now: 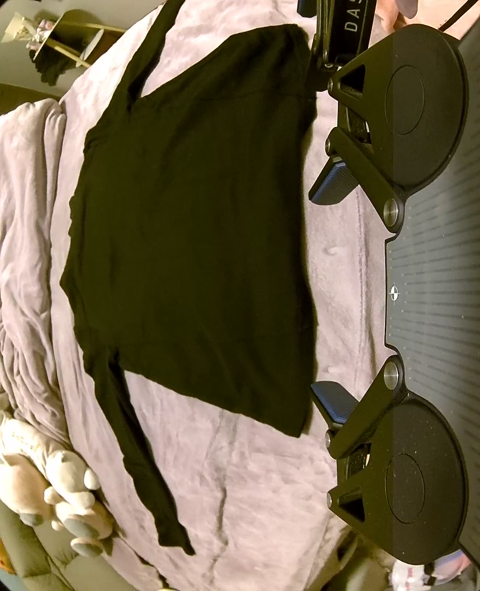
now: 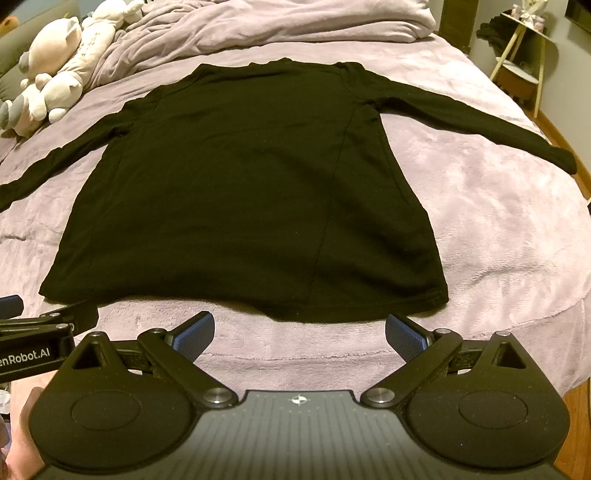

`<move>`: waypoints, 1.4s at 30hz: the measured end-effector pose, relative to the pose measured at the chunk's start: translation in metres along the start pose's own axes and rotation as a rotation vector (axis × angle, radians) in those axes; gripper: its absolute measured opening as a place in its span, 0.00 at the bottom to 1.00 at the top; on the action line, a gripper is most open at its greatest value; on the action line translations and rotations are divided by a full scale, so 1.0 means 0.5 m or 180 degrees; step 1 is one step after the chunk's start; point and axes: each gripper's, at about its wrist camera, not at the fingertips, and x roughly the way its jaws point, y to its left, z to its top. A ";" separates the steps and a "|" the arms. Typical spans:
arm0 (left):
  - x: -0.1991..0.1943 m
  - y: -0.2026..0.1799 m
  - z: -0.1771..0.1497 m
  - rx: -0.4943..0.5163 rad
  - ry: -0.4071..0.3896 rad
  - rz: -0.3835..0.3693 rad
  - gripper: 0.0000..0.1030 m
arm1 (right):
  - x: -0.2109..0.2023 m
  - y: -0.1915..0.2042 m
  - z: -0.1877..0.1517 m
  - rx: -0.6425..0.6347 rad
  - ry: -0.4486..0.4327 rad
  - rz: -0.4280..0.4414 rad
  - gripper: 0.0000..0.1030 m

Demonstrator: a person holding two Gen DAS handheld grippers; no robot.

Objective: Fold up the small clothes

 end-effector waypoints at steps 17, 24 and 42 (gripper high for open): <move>0.002 0.002 0.000 -0.0011 0.0027 0.0003 1.00 | 0.000 -0.001 0.001 0.0023 0.0003 0.0009 0.96; 0.003 0.001 -0.001 -0.0008 0.0032 0.0005 1.00 | 0.002 -0.005 0.002 0.0027 0.0007 0.0027 0.96; 0.011 0.003 -0.001 -0.0013 0.0079 -0.0013 1.00 | 0.006 -0.011 0.004 0.0098 0.0003 0.0085 0.96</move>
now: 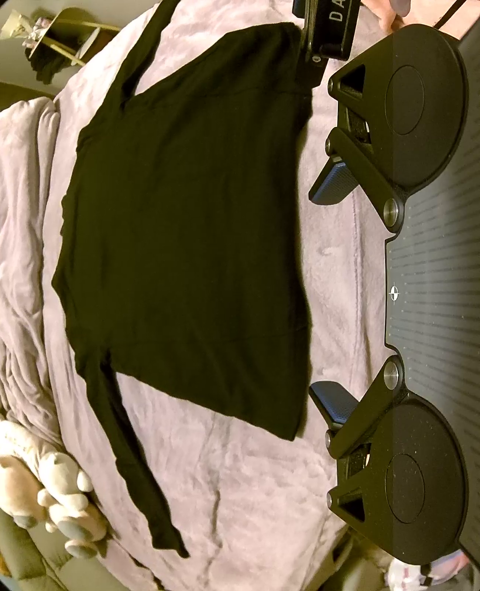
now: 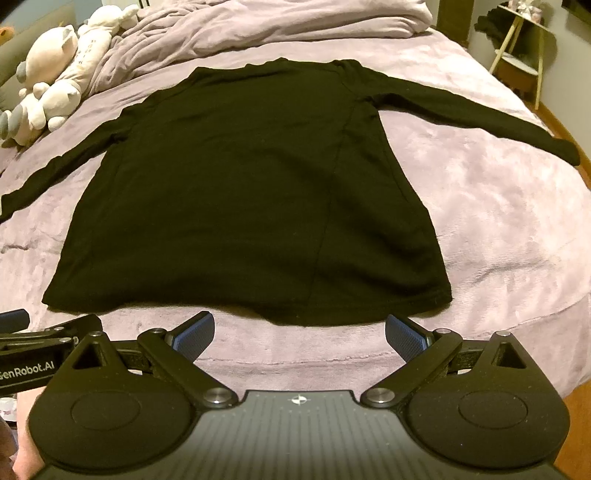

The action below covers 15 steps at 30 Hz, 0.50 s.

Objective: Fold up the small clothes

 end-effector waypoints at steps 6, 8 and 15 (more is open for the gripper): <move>0.003 0.001 0.000 -0.0007 0.0011 0.0003 1.00 | -0.001 -0.007 0.002 0.0087 -0.0040 0.0134 0.96; 0.005 0.002 0.000 -0.0011 0.0016 0.0003 1.00 | -0.001 -0.008 0.002 0.0101 -0.0045 0.0146 0.96; 0.015 0.004 0.000 -0.0029 0.0056 -0.0018 1.00 | 0.012 -0.016 -0.002 0.0182 0.0007 0.0193 0.96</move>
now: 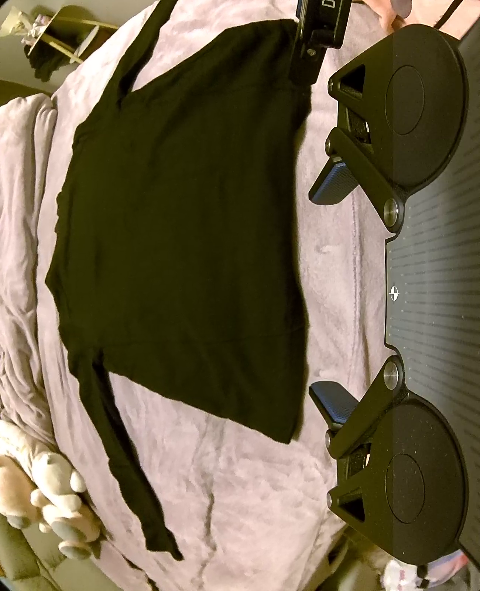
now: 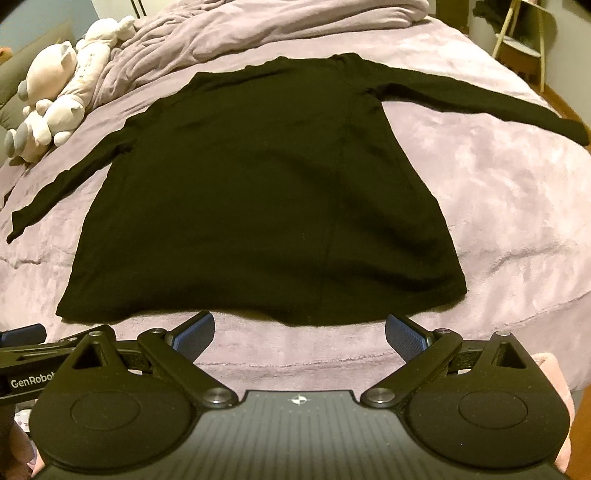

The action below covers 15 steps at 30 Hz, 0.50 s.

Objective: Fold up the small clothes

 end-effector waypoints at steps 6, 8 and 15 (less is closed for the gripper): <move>0.017 0.000 -0.001 -0.0010 0.0074 -0.0027 1.00 | 0.007 -0.026 -0.003 0.0223 -0.0056 0.0236 0.96; 0.023 -0.002 -0.001 -0.0003 0.0101 -0.0027 1.00 | 0.012 -0.037 -0.004 0.0307 -0.0089 0.0326 0.96; 0.044 -0.007 0.008 0.0024 0.0152 -0.0056 1.00 | 0.041 -0.075 -0.010 0.0512 -0.0139 0.0595 0.96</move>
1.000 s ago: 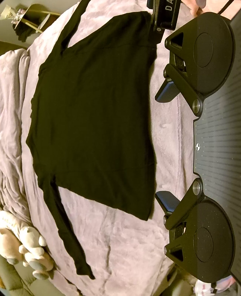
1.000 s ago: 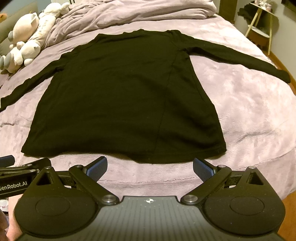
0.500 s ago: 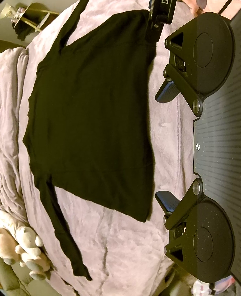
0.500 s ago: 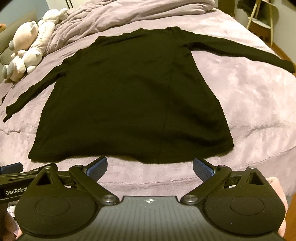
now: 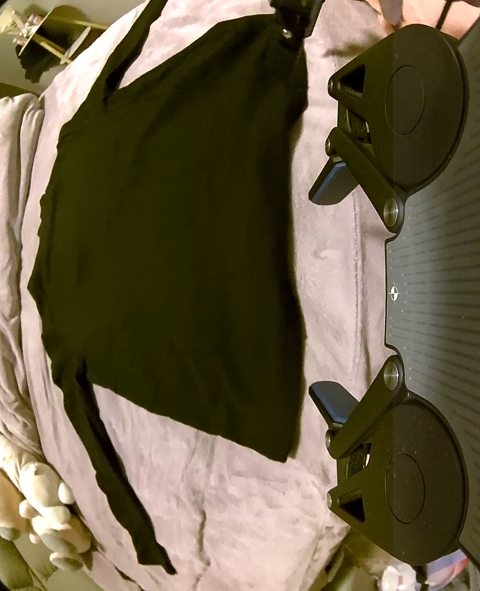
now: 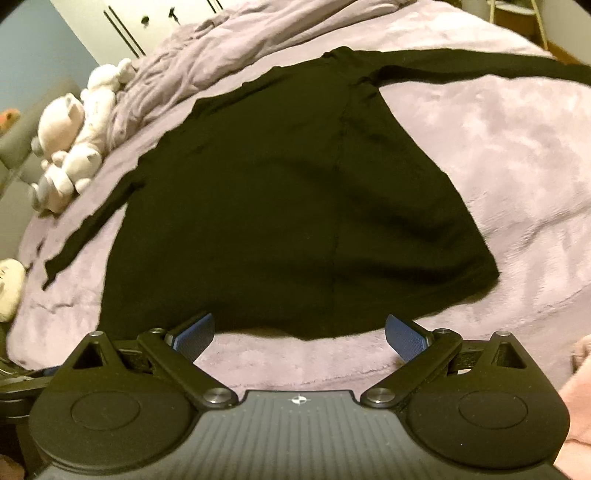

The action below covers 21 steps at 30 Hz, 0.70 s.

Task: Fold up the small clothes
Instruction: 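Grasp a black sleeve with the right gripper and fold it across the shirt body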

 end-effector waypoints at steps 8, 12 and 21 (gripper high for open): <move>0.032 0.016 0.076 -0.0084 -0.0286 0.0091 1.00 | -0.012 -0.093 0.101 0.0078 -0.0463 -0.0076 0.96; 0.076 0.031 0.135 -0.0292 -0.0388 0.0183 1.00 | -0.020 -0.178 0.191 0.0284 -0.0958 -0.0244 0.96; 0.174 0.027 0.191 -0.0508 -0.0241 0.0180 1.00 | 0.017 -0.517 0.368 0.1777 -0.1575 -0.0465 0.79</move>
